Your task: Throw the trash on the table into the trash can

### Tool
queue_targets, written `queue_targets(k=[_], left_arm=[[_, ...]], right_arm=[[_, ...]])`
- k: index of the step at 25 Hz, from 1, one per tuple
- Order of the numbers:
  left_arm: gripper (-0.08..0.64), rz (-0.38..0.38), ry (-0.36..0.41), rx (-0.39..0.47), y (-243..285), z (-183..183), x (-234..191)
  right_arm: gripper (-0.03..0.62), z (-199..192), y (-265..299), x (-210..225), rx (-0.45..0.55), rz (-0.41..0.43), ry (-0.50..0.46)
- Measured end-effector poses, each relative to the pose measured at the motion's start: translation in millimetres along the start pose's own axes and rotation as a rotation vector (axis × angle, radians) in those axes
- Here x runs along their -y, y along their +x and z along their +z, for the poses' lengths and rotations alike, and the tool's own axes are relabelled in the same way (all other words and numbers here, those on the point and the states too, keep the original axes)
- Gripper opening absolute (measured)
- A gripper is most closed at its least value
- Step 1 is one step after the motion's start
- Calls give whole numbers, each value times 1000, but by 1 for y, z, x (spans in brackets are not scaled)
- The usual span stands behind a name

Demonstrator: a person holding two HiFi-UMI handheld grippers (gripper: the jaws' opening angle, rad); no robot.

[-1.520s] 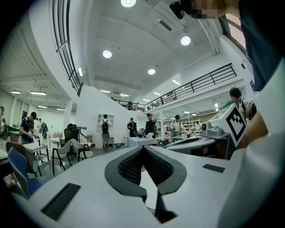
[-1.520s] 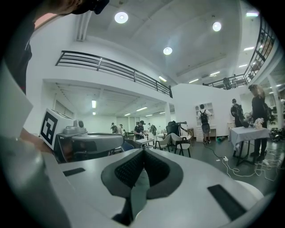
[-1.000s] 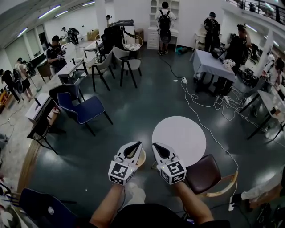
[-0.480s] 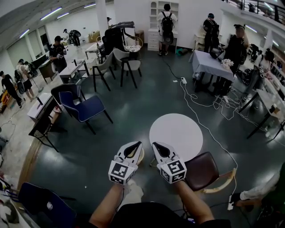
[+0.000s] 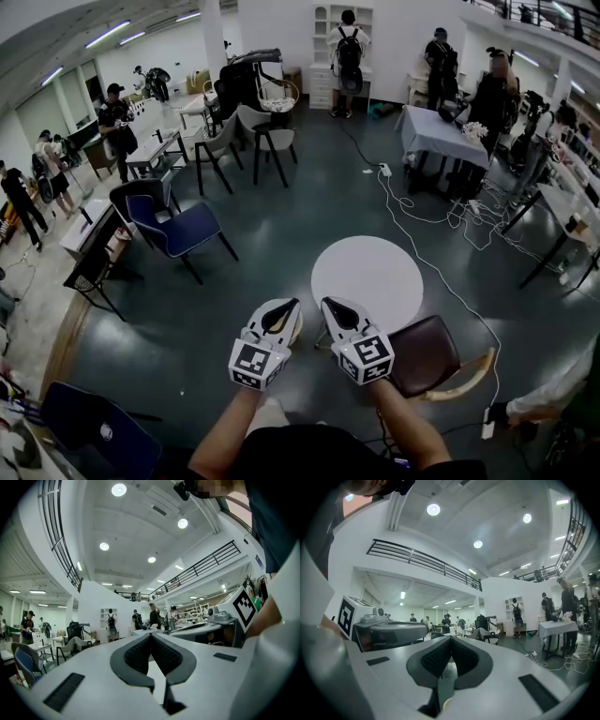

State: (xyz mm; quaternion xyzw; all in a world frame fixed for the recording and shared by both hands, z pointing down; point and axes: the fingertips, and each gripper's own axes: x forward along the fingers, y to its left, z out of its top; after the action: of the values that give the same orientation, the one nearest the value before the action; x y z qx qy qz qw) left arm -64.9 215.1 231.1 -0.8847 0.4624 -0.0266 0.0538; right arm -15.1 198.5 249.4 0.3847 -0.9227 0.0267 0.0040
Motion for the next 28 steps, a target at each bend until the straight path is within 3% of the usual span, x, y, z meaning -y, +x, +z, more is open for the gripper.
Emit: queue_targets(k=[8, 28], left_arm=[[15, -37, -3, 10, -4, -1, 13], [15, -74, 2, 6, -51, 7, -20]], right_arm=[[17, -3, -10, -6, 8, -19, 4], [17, 13, 13, -61, 27, -47, 5]])
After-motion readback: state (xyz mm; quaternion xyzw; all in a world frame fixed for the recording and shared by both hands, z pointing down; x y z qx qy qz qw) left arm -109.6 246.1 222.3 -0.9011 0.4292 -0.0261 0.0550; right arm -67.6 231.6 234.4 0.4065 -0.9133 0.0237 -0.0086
